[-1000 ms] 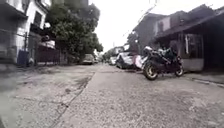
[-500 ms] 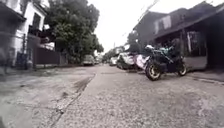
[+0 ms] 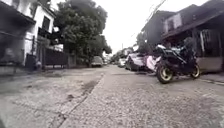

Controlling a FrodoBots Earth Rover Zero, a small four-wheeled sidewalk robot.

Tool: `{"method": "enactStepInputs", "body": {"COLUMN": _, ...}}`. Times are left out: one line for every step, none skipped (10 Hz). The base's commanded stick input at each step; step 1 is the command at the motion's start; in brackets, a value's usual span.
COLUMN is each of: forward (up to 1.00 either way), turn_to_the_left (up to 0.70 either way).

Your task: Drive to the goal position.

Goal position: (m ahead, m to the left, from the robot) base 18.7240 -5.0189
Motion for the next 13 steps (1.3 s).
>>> {"method": "enactStepInputs", "body": {"forward": 0.85, "turn_to_the_left": 0.00}}
{"method": "enactStepInputs", "body": {"forward": 0.85, "turn_to_the_left": 0.00}}
{"method": "enactStepInputs", "body": {"forward": 0.85, "turn_to_the_left": 0.00}}
{"method": "enactStepInputs", "body": {"forward": 0.85, "turn_to_the_left": -0.17}}
{"method": "enactStepInputs", "body": {"forward": 0.85, "turn_to_the_left": -0.27}}
{"method": "enactStepInputs", "body": {"forward": 0.85, "turn_to_the_left": -0.26}}
{"method": "enactStepInputs", "body": {"forward": 0.85, "turn_to_the_left": -0.14}}
{"method": "enactStepInputs", "body": {"forward": 0.85, "turn_to_the_left": -0.01}}
{"method": "enactStepInputs", "body": {"forward": 0.94, "turn_to_the_left": 0.00}}
{"method": "enactStepInputs", "body": {"forward": 1.00, "turn_to_the_left": 0.00}}
{"method": "enactStepInputs", "body": {"forward": 1.00, "turn_to_the_left": 0.00}}
{"method": "enactStepInputs", "body": {"forward": 1.00, "turn_to_the_left": 0.00}}
{"method": "enactStepInputs", "body": {"forward": 1.00, "turn_to_the_left": 0.00}}
